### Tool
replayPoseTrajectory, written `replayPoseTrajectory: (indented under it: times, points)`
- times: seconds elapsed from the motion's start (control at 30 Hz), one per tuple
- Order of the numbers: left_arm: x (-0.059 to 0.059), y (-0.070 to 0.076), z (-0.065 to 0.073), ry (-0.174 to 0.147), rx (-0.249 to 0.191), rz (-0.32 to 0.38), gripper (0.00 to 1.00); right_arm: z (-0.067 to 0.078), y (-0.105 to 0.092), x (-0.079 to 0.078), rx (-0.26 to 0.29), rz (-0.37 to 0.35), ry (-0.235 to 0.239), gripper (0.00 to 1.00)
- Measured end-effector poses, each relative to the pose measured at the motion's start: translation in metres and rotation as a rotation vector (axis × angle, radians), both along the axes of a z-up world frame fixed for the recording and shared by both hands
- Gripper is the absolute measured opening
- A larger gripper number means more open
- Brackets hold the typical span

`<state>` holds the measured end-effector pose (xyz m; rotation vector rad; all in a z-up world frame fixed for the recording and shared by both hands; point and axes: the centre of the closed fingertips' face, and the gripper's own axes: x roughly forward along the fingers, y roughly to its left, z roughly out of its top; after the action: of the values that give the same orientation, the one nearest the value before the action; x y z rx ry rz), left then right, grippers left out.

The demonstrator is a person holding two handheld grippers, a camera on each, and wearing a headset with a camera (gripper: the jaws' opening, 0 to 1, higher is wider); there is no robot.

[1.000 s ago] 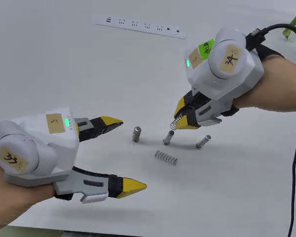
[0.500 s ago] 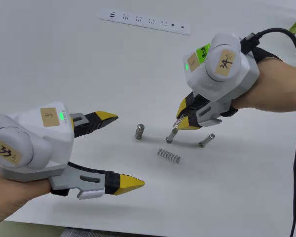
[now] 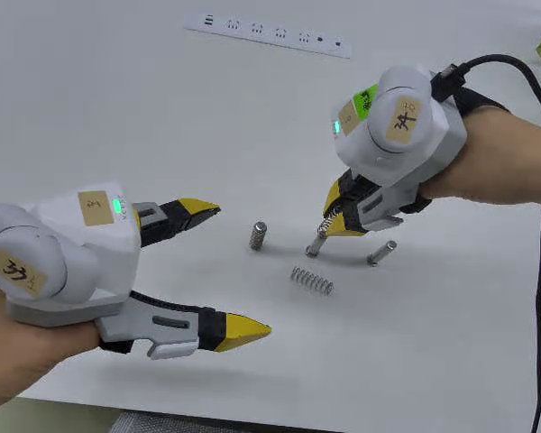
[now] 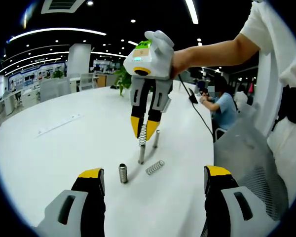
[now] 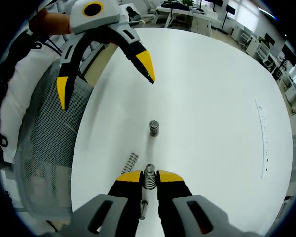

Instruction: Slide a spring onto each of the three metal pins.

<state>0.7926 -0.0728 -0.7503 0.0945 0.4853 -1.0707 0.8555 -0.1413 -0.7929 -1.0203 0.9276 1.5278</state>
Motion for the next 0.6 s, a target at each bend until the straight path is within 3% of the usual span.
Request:
replayPoseTrajectory:
  times: [0.6]
  points:
    - [0.000, -0.003, 0.001, 0.002, -0.010, -0.001, 0.83, -0.013, 0.002, -0.004, 0.007, -0.004, 0.002, 0.12]
